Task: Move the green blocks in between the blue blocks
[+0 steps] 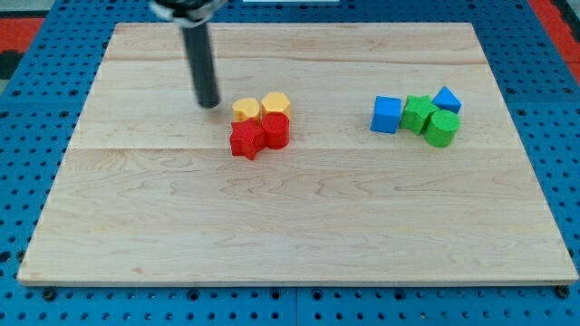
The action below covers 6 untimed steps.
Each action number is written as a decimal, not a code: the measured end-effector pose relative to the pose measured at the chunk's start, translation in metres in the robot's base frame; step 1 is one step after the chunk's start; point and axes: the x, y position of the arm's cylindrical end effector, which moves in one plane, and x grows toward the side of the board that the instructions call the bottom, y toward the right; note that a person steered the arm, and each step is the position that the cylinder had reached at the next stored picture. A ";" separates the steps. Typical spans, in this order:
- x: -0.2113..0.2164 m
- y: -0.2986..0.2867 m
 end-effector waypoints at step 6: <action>0.061 0.374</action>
